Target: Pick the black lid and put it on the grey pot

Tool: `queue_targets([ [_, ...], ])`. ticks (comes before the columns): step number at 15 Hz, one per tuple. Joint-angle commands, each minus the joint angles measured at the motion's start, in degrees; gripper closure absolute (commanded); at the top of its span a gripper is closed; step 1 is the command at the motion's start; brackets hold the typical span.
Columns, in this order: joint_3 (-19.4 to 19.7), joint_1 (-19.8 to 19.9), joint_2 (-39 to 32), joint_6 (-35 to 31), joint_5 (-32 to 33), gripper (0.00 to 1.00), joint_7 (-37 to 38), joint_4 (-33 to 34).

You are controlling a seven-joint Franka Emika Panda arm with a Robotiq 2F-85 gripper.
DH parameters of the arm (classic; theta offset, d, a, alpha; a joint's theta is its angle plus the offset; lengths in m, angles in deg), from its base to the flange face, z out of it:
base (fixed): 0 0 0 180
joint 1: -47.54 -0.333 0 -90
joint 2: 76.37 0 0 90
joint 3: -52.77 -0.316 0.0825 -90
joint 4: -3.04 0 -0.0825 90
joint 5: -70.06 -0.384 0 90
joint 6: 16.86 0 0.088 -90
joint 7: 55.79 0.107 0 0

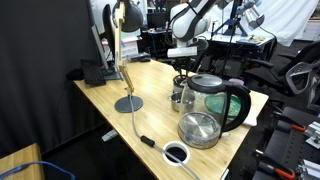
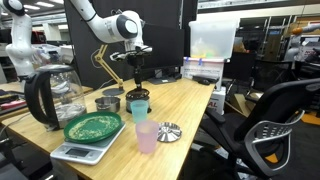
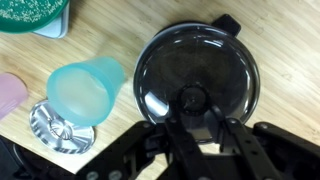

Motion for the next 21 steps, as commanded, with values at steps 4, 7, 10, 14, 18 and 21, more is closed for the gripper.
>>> queue_targets([
  [4, -0.63, 0.87, -3.16, 2.39, -2.17, 0.86, -1.09, 3.29],
  [7, -1.01, 1.14, -4.17, 3.67, -3.51, 0.37, -1.55, 4.66],
  [10, -1.00, 1.21, -4.41, 4.93, -4.54, 0.16, -1.33, 5.68],
  [14, -0.49, 1.47, -1.93, 3.24, -5.27, 0.00, -1.08, 4.60],
  [18, -0.01, 1.39, -0.66, 3.18, -4.16, 0.00, -1.11, 5.15],
  [21, -0.37, 1.86, 2.41, 4.46, -4.84, 0.00, -2.44, 3.30],
])
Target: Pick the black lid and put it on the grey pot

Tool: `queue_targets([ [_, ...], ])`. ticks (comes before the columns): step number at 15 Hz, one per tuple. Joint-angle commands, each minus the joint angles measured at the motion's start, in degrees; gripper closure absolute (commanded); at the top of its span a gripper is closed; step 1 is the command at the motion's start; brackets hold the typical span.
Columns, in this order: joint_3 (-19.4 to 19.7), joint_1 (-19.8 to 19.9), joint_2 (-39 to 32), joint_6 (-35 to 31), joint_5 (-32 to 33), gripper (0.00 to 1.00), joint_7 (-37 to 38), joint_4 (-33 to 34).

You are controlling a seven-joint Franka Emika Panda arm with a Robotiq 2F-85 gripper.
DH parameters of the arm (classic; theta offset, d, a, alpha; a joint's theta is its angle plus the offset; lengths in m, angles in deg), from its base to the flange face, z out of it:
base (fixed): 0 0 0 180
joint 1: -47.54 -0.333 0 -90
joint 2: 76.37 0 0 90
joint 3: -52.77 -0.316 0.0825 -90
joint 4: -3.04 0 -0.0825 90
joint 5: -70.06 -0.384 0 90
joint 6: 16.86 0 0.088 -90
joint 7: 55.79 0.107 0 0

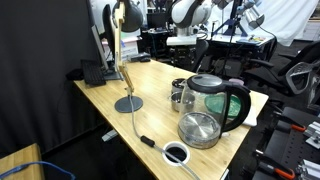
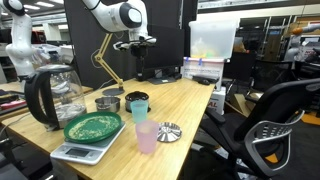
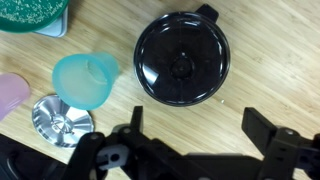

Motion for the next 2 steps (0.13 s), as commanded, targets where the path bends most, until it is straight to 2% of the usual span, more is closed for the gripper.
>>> queue_targets([
  [1, -0.17, 0.10, -0.06, 0.10, 0.05, 0.00, 0.01, -0.17],
  [2, -0.22, 0.08, -0.18, 0.07, 0.04, 0.00, 0.00, -0.32],
])
